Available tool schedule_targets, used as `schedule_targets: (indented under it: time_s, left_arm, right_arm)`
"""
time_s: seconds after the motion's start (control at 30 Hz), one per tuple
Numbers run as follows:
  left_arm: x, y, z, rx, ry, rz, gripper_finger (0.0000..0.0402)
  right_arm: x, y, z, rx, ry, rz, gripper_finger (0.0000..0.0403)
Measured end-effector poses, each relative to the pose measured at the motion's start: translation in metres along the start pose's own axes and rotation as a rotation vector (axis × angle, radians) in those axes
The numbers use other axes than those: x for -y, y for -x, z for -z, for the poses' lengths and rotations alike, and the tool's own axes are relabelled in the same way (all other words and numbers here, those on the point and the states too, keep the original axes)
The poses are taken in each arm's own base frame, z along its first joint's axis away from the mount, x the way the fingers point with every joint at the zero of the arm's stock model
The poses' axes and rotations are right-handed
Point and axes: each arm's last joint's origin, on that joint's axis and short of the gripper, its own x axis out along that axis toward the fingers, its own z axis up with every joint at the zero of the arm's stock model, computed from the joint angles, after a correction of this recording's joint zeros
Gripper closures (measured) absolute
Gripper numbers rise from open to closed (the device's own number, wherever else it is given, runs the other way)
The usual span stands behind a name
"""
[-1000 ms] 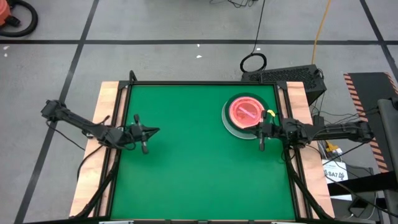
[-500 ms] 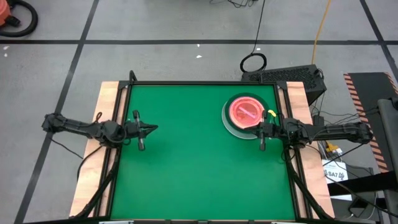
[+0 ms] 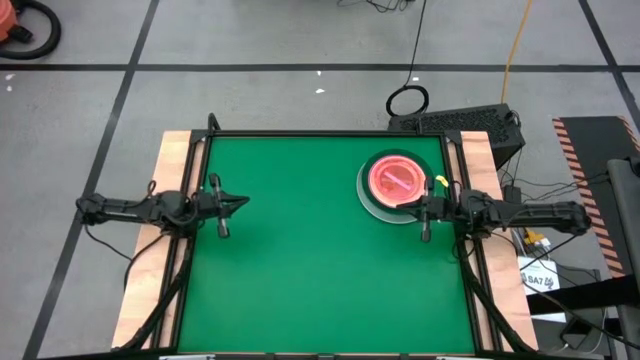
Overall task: Stack plastic plates
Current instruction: Return to home position
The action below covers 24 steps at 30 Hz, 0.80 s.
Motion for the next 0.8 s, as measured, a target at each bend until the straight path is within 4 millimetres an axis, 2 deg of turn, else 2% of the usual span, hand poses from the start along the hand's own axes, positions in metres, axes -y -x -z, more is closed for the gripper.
schedule_targets:
  time_s: [0.2, 0.47, 0.8]
  left_arm:
    - [-0.0006, 0.0012, -0.0013, 0.015, -0.004, -0.003, 0.0378]
    - [-0.0003, 0.0012, -0.0012, 0.021, -0.055, 0.027, 0.0378]
    - [-0.0071, -0.0006, 0.0013, 0.01, -0.023, 0.037, 0.0378]
  right_arm:
    - [0.0004, 0.0034, -0.0018, 0.03, -0.031, -0.004, 0.0403]
    - [-0.0001, 0.0038, -0.0016, 0.032, 0.032, -0.021, 0.0403]
    - [-0.0002, 0.0038, -0.0012, 0.028, 0.055, -0.022, 0.0403]
